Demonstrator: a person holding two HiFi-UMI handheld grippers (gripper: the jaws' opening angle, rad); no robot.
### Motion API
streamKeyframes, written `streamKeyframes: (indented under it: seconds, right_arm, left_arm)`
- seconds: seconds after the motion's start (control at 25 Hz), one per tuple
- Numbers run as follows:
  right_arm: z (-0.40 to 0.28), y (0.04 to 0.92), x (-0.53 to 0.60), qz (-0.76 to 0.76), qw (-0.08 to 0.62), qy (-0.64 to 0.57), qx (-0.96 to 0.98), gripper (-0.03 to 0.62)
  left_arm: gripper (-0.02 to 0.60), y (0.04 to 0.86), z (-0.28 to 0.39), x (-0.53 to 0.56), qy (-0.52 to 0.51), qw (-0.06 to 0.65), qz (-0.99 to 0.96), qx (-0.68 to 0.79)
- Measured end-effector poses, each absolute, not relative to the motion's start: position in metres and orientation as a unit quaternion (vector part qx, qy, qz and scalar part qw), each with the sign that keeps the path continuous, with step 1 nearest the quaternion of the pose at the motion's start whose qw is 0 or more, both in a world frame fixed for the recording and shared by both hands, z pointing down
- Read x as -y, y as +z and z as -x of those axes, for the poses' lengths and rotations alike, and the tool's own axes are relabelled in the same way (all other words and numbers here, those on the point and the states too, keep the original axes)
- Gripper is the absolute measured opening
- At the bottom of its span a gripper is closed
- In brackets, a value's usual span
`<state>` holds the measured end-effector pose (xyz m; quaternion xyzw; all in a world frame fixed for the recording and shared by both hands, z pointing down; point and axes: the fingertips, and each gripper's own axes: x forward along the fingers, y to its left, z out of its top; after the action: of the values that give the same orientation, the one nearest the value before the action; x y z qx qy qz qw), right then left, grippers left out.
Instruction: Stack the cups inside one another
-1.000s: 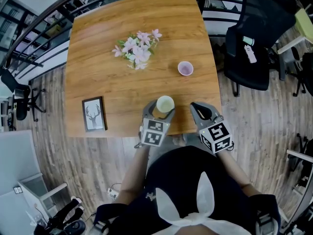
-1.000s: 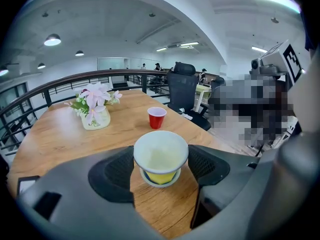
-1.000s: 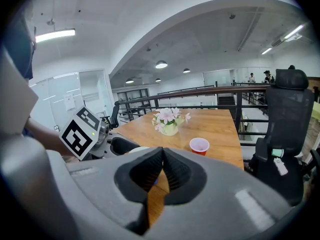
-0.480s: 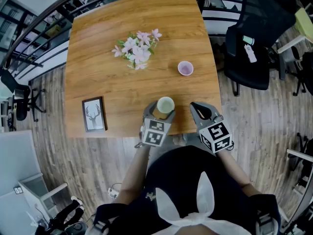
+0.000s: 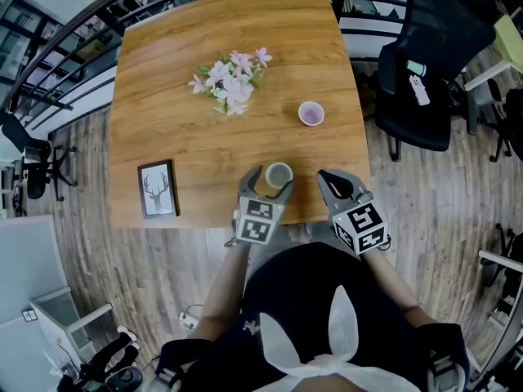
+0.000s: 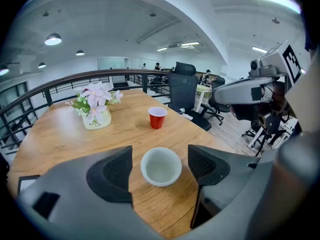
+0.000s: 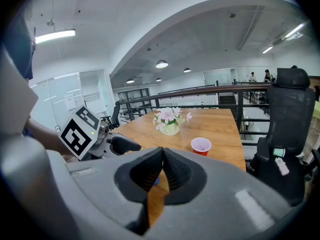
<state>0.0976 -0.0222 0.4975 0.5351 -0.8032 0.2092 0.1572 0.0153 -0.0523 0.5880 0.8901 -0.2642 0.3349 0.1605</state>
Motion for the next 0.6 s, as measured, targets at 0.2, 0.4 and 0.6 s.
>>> streamKeyframes:
  seconds: [0.2,0.4,0.6]
  right_arm:
    - [-0.097,0.495,0.022,-0.537,0.153,0.201,0.805,-0.002]
    - [-0.095,0.49,0.023,-0.536,0.15,0.196,0.807,-0.002]
    - [-0.097,0.491,0.021,-0.537,0.15,0.192,0.807,-0.002]
  left_arm:
    - [0.351,0.568,-0.01,0.063,0.314,0.158,-0.892,0.284]
    - [0.158,0.544,0.011,0.086,0.278,0.145,-0.886,0.341]
    - [0.018,0.51,0.03,0.102,0.213,0.17,-0.886,0.374]
